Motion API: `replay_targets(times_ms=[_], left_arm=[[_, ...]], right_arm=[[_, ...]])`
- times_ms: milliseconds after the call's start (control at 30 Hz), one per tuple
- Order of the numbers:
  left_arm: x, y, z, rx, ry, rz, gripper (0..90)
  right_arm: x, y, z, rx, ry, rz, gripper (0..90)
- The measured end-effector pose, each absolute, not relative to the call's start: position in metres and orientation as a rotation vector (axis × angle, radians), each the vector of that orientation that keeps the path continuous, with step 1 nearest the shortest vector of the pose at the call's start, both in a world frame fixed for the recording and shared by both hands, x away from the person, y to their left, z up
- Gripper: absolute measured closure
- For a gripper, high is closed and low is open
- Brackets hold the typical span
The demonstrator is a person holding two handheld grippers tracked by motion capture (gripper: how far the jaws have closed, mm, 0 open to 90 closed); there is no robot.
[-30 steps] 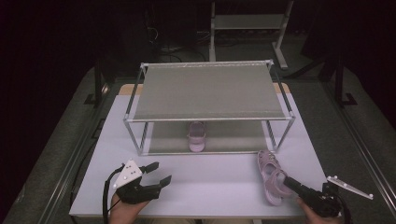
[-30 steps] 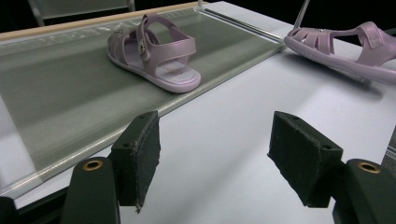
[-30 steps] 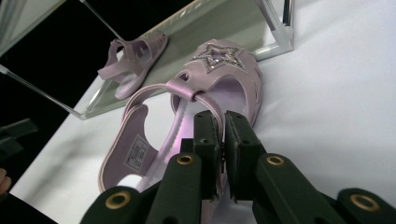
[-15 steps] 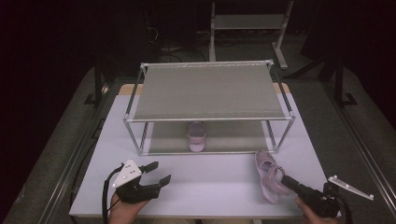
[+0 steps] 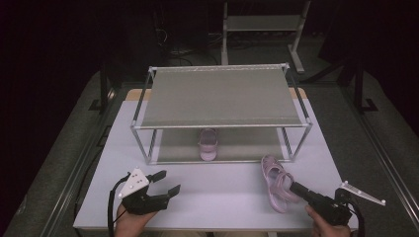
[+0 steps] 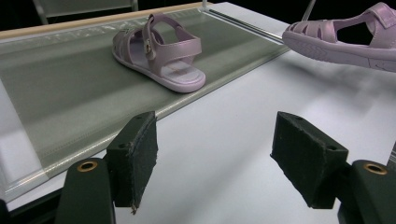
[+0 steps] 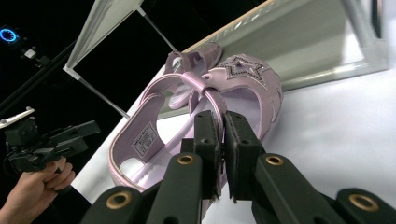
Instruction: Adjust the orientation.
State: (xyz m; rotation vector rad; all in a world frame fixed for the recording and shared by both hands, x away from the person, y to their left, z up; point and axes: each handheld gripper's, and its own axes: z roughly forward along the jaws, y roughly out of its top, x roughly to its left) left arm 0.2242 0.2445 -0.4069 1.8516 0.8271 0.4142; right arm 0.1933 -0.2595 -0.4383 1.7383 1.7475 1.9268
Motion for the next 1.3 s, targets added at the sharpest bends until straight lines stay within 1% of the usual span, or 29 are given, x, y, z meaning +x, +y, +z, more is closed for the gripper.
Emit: replay_targets(times_ms=[567, 1067, 1300], left_arm=[[0.227, 0.248, -0.408, 1.854, 0.845, 0.403, 27.8], [0.229, 0.254, -0.407, 1.848, 0.858, 0.396, 26.2], [0.229, 0.258, -0.406, 1.844, 0.852, 0.4, 26.1]], right_arm=[[0.219, -0.225, -0.429, 1.666, 1.783, 1.964, 83.8], [0.257, -0.183, -0.428, 1.635, 1.808, 1.986, 83.8], [0.271, -0.171, -0.426, 1.623, 1.817, 1.971, 83.8]])
